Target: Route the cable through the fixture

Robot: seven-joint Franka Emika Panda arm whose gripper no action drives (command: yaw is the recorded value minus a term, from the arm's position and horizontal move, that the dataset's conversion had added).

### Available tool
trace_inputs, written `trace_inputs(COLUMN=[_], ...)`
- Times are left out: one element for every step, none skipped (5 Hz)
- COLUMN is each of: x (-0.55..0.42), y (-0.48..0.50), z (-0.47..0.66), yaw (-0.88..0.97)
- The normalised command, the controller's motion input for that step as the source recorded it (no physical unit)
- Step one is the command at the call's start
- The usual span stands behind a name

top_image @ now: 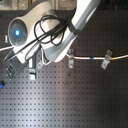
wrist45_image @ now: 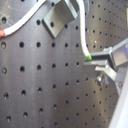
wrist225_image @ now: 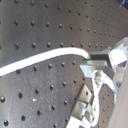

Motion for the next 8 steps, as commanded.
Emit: trace_inputs(x=[-0.172, -0.164, -0.118, -0.157, -0.070, 0.020, 0.129, 0.194], y=[-0.112, -0.052, 0.005, 0.105, 0.106, 0.013, 0.110, 0.247], z=[0.03, 0.04, 0.30, 0.37, 0.24, 0.00, 0.00, 0.00], yaw=[0.06, 0.12, 0.15, 0.22, 0.21, 0.00, 0.00, 0.00])
